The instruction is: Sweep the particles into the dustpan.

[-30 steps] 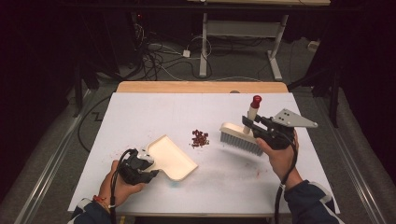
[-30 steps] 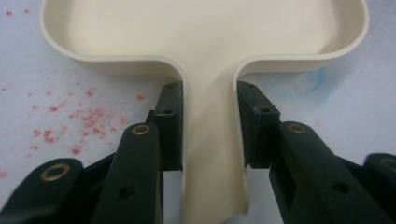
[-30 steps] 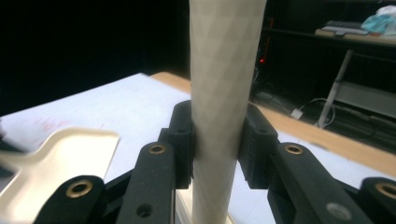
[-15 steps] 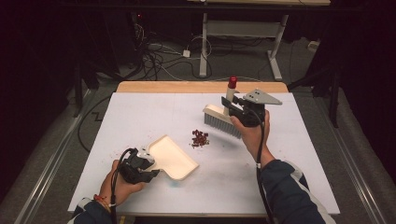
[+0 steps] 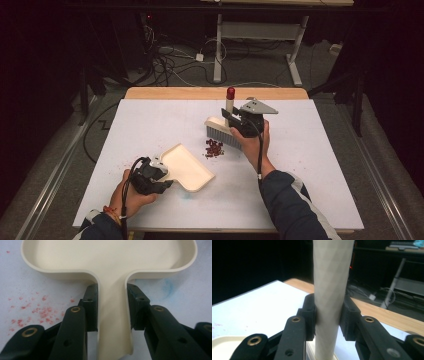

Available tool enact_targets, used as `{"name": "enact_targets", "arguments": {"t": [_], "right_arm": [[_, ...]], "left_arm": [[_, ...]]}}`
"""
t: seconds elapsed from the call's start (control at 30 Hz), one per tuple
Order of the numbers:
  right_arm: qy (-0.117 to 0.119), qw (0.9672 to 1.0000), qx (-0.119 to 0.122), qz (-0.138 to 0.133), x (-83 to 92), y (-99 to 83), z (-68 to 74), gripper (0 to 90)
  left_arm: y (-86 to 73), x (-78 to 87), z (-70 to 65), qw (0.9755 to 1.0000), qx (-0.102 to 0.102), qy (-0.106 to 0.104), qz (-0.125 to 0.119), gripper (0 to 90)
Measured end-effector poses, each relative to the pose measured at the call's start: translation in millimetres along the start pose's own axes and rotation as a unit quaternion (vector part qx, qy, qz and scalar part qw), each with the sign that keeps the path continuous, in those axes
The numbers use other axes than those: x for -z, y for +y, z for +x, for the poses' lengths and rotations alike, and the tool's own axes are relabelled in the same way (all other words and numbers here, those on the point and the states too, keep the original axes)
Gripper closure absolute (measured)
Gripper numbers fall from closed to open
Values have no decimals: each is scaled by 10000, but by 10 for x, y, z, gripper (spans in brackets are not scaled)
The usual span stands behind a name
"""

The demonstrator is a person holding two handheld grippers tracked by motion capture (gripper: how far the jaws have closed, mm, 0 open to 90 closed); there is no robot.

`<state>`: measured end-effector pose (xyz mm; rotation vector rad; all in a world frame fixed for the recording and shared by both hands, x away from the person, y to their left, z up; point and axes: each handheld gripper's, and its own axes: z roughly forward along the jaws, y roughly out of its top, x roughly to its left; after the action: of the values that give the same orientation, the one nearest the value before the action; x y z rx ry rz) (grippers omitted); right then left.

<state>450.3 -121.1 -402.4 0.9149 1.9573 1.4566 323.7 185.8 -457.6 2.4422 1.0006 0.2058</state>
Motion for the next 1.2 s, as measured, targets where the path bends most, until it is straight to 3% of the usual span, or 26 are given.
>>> {"name": "enact_targets", "arguments": {"t": [0.13, 0.27, 0.53, 1.0, 1.2], "right_arm": [[159, 9998, -61, -34, 23, -33, 87, 702], [206, 9997, 81, -36, 26, -34, 144, 702], [273, 9996, 100, -6, 80, -39, 190, 701], [351, 9987, 360, 2, 148, -77, 395, 700], [397, 9986, 346, 11, 175, -86, 455, 700]], "left_arm": [[9, -7, -5, 10000, 7, 16, -4, 642], [17, -12, -9, 10000, 7, 18, 4, 642], [32, -17, -16, 10000, -6, 27, 13, 642], [115, -57, -28, 10000, 19, 20, 13, 642], [162, -87, -4, 10000, 51, 0, 28, 642]]}}
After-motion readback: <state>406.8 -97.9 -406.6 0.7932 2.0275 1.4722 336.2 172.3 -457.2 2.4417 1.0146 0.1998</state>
